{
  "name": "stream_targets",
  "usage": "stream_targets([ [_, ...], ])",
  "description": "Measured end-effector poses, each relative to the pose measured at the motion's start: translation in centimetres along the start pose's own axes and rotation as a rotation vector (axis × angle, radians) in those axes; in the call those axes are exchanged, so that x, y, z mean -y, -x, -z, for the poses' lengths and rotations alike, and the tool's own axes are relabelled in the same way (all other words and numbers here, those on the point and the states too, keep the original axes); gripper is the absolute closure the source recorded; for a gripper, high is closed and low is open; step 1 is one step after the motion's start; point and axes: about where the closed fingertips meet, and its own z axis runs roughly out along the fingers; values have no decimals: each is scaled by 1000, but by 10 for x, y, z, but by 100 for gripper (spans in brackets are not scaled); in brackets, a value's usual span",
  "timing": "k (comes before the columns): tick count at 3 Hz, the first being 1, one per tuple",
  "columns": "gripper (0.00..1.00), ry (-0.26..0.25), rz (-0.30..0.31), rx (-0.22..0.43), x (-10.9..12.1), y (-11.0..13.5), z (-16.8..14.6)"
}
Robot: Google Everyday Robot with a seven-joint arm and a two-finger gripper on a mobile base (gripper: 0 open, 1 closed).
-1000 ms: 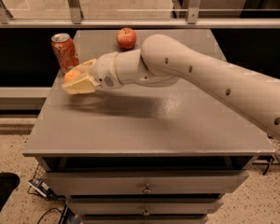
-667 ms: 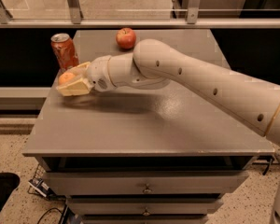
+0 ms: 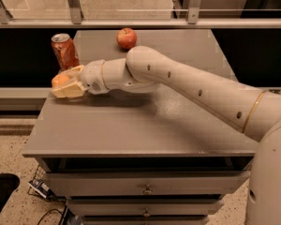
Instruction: Move orange near coke can
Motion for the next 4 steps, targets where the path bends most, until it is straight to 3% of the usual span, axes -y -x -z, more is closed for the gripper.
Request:
stream_targets([
  [1,85,4,1,1,-1,0,-2],
  [4,14,17,3,3,-6,2,-8],
])
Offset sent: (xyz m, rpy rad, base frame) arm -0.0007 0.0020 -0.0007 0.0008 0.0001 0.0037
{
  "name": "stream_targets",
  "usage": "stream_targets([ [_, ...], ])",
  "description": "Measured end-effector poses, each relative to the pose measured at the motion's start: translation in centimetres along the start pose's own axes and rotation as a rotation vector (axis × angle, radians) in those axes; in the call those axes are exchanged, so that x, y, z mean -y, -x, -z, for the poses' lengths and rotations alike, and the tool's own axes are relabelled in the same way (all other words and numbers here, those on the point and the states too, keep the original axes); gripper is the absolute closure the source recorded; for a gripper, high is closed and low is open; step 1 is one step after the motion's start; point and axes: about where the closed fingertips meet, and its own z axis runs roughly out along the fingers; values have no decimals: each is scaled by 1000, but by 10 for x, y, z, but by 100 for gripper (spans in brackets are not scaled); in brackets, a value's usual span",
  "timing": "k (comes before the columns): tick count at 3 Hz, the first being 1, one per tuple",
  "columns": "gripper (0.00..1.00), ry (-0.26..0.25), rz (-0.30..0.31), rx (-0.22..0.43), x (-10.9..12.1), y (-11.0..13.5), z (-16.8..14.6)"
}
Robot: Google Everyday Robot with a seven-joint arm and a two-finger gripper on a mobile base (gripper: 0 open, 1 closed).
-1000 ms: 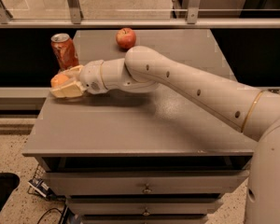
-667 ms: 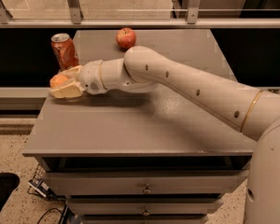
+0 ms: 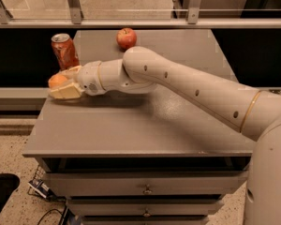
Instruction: Move orange near coke can
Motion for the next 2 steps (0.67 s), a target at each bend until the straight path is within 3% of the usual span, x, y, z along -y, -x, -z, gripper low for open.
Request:
stream_targets([
  [1,0,4,1,1,-2,1,-2],
  [2,0,4,1,1,-2,1,-2],
])
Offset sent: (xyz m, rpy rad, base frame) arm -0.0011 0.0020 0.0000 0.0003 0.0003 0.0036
